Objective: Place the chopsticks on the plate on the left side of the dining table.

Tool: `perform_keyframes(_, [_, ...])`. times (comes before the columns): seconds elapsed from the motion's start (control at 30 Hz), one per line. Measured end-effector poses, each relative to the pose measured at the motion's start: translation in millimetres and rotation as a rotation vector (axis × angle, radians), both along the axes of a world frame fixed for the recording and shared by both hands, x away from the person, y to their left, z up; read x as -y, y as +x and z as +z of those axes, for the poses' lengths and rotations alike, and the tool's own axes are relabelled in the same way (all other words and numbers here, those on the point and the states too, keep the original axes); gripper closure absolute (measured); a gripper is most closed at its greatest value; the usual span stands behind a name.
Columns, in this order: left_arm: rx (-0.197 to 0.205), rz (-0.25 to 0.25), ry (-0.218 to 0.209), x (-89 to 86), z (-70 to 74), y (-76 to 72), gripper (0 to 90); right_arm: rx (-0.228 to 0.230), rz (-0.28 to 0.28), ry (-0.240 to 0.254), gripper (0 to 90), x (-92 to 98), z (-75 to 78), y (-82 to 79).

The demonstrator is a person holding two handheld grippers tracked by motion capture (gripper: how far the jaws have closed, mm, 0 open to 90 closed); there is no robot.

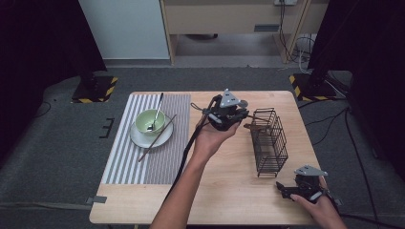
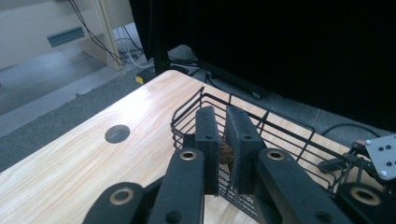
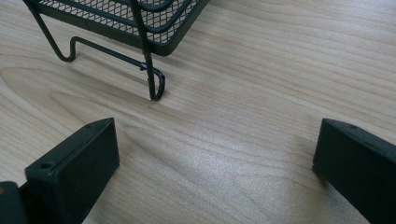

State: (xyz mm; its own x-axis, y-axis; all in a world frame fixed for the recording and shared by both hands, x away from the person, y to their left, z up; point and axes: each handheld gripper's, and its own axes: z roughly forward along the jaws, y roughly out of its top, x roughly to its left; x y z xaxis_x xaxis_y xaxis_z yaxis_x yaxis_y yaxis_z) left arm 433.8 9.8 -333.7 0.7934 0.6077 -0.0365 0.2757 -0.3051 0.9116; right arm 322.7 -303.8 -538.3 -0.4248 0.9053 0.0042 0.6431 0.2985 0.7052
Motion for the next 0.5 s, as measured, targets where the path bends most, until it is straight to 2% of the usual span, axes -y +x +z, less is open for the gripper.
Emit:
perform_keyframes(0.33, [0.000, 0.024, -0.077, -24.7, -5.0, -0.5, 83.8, 0.001, 0.001, -0.001, 0.4, 0.1, 0.0, 0.1])
perform_keyframes(0.5, [-0.014, 0.026, -0.128, -35.0, -10.1, -0.7, 83.8, 0.001, 0.001, -0.001, 0.4, 0.1, 0.0, 0.1])
